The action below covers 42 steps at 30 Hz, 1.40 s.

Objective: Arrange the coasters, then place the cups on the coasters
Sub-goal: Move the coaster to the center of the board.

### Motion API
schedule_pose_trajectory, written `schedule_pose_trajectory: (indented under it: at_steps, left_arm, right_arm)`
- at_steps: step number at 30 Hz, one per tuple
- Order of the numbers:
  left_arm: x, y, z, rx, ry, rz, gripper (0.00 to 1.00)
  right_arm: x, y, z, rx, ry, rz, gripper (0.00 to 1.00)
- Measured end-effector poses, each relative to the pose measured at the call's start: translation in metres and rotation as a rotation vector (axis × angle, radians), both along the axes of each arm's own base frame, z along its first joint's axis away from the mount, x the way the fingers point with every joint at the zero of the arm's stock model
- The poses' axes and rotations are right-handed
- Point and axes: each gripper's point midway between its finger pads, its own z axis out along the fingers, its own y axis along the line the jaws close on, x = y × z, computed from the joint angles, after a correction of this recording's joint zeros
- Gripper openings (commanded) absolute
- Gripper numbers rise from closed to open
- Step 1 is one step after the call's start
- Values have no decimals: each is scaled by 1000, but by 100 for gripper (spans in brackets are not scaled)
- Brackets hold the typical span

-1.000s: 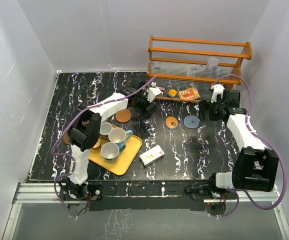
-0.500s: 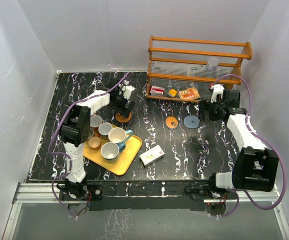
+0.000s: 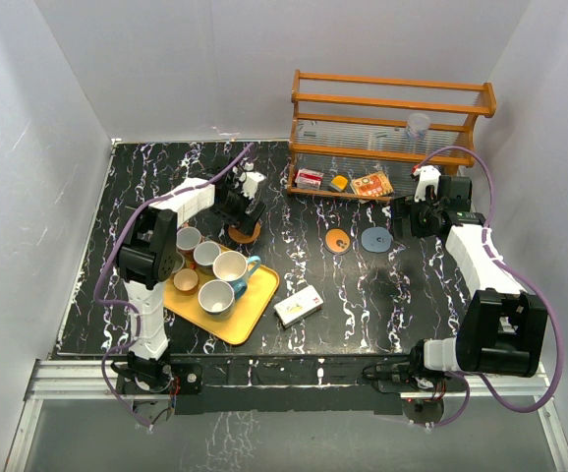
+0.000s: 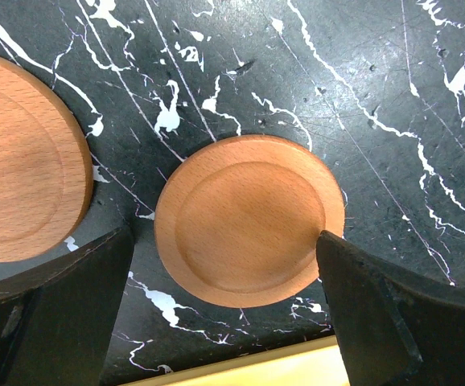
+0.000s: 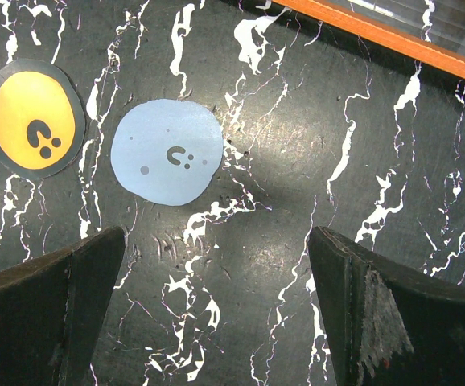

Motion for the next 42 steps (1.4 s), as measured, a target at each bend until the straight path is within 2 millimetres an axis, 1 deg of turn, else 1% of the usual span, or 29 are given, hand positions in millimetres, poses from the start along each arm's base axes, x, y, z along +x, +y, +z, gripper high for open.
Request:
schedule_pose_trajectory:
  at_steps: [6, 10, 12, 19, 24, 30, 37, 42]
  left_arm:
    - [-6, -3, 0, -4, -6, -16, 93]
    - [-17, -15, -1, -3, -8, -49, 92]
    - [-24, -26, -1, -3, -10, -78, 92]
    - [-51, -79, 0, -11, -39, -214, 91]
    - [-70, -111, 0, -15, -56, -297, 91]
    - [-83, -138, 0, -24, -72, -362, 91]
    - [-92, -164, 1, -41, -102, -425, 90]
    - [-103, -180, 1, -49, -109, -474, 89]
  right_arm:
    - [0, 0, 0, 0, 0, 0, 98]
    - [0, 0, 0, 0, 1, 1, 98]
    - [0, 0, 0, 0, 1, 1, 98]
    - [0, 0, -2, 1, 7, 1, 98]
    - [0, 0, -2, -1, 7, 2, 98]
    - [0, 0, -2, -2, 7, 3, 98]
    - [0, 0, -4, -1, 13, 3, 98]
    - [0, 0, -4, -1, 13, 3, 98]
